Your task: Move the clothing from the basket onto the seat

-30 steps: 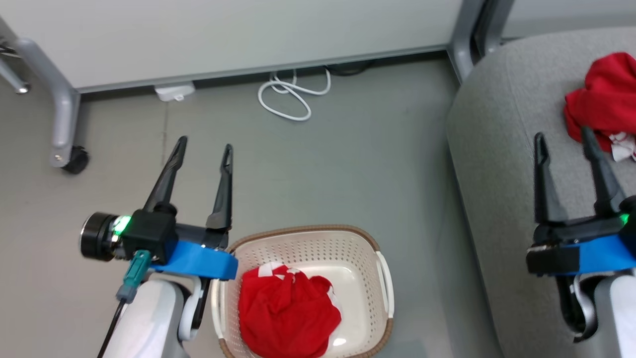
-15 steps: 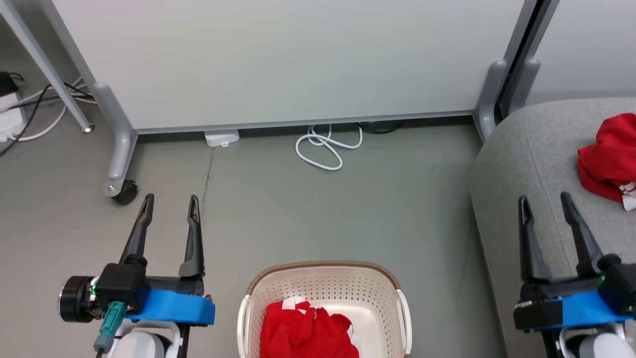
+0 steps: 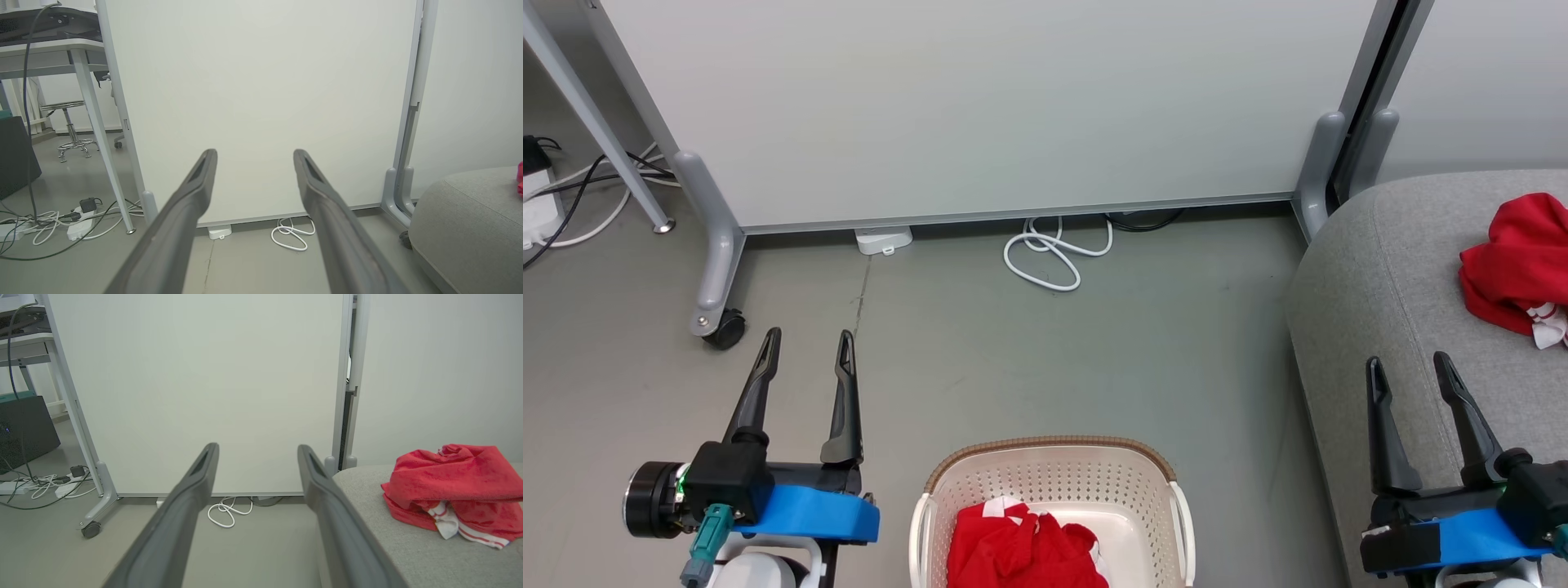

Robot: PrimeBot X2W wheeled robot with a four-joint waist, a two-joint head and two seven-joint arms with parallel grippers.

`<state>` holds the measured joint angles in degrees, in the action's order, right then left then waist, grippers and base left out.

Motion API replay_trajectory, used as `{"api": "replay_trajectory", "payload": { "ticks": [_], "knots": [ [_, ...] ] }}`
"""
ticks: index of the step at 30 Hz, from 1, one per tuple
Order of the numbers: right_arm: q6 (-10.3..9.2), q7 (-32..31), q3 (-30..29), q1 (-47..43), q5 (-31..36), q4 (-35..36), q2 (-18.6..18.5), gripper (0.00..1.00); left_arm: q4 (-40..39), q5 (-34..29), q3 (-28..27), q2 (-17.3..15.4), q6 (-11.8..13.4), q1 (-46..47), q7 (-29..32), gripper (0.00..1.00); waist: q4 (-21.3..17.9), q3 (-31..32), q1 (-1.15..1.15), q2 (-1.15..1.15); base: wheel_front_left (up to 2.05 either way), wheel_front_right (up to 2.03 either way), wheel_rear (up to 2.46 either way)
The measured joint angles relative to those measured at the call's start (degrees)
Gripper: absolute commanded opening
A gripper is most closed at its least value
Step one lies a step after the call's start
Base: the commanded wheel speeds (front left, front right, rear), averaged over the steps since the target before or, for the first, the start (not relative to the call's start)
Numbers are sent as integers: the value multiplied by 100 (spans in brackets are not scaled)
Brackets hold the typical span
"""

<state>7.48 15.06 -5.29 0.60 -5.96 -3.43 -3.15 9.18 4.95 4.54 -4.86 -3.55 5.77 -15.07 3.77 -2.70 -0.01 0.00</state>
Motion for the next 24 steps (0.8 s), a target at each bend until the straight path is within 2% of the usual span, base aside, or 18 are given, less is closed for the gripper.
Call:
{"api": "replay_trajectory", "payload": {
  "ticks": [15,20,24],
  "knots": [
    [0,0,-29,1,-41,3,18,100,185,-53,-55,84,-179,34,0,100,32,-67,1,0,0,0,0],
    [1,0,-56,66,-60,22,19,100,454,-187,233,-63,-298,477,0,100,29,-198,1,0,0,0,0],
    [0,0,-22,267,-44,94,21,100,895,-249,694,-222,-355,970,0,100,3,-391,1,0,0,0,0]
  ]
}}
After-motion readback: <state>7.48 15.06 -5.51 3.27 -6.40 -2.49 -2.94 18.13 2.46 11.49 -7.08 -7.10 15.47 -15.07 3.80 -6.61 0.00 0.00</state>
